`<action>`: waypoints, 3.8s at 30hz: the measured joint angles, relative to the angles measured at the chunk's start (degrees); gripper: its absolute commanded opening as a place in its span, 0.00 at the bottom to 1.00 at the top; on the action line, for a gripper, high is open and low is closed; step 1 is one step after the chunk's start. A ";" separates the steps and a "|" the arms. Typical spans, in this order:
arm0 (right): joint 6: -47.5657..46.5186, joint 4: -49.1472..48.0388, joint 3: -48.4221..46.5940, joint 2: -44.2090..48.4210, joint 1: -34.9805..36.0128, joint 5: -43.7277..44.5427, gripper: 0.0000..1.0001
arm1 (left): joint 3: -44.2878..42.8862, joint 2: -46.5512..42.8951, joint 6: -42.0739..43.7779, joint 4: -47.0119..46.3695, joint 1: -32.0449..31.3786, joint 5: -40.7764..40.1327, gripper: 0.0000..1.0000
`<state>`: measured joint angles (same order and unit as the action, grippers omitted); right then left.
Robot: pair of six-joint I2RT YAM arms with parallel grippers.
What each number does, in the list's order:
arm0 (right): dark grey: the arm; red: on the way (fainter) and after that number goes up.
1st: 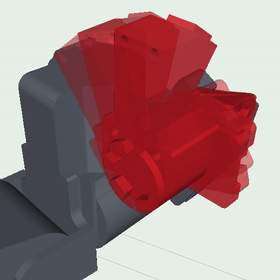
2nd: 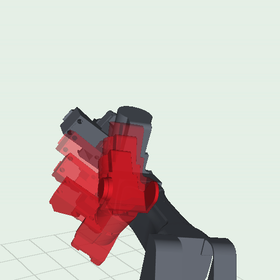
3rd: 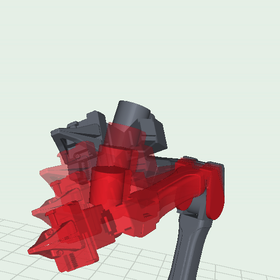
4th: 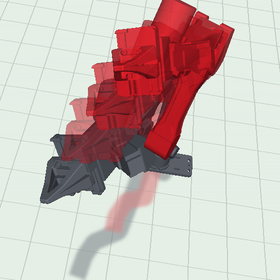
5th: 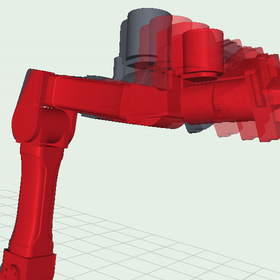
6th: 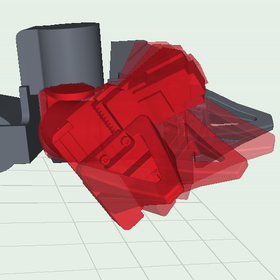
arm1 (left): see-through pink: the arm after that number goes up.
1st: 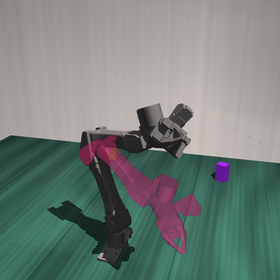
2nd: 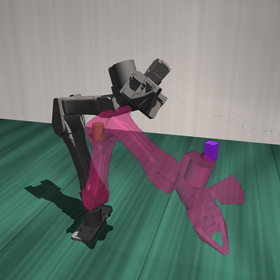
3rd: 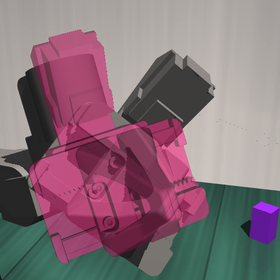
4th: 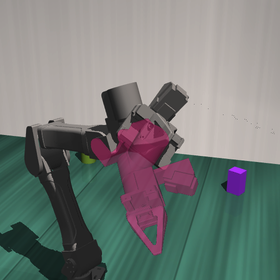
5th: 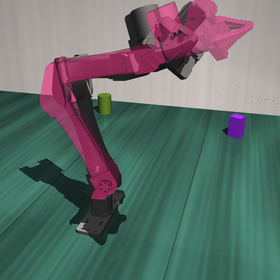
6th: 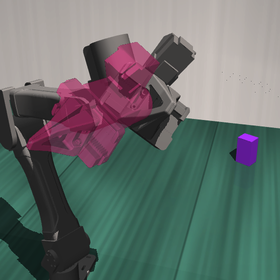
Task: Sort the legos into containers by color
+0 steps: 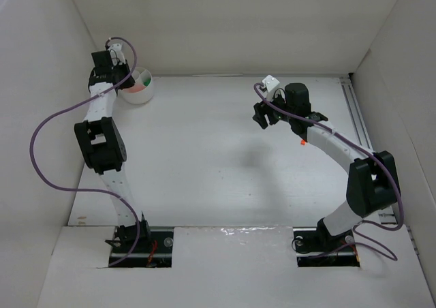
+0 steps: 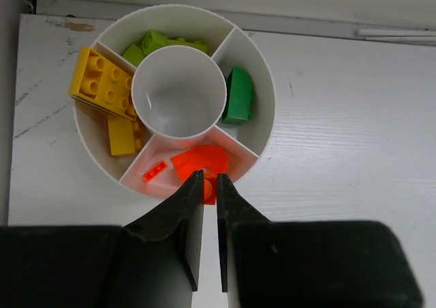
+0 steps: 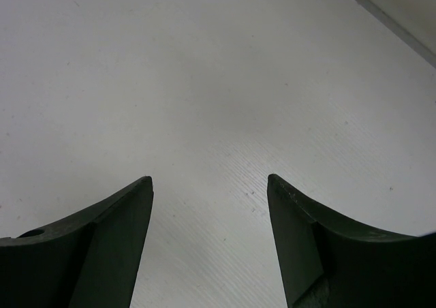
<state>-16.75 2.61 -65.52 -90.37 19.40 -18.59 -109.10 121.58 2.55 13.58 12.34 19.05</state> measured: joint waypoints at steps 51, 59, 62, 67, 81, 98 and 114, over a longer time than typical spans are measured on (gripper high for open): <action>-12.83 21.62 6.45 0.98 -19.61 5.07 0.53 | 25.94 -32.54 6.32 -6.40 -21.97 9.46 0.60; -28.15 28.61 4.63 -3.26 -25.55 0.00 0.57 | 27.43 -29.24 7.85 -3.96 -22.91 11.93 0.71; -38.84 33.59 1.01 -7.28 -30.10 -2.10 0.57 | 24.63 -26.71 8.96 -2.25 -22.77 14.23 0.71; -52.09 41.07 -9.49 -16.20 -32.20 -5.68 0.60 | 21.57 -24.02 10.16 -0.63 -22.77 17.81 0.74; -61.00 48.41 -15.10 -21.90 -25.86 -7.80 0.52 | 21.33 -23.08 7.39 -1.66 -22.77 19.43 0.75; -55.76 49.33 -17.27 -24.13 -22.69 -4.04 0.39 | 20.85 -21.11 7.04 -1.70 -22.77 17.94 0.75; -55.39 49.92 -18.01 -24.50 -20.96 -2.32 0.01 | 20.85 -21.09 6.71 -1.77 -22.77 17.57 1.00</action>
<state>-72.14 52.53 -83.53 -114.87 -1.56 -20.91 -88.25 100.49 9.26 11.81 -10.44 36.62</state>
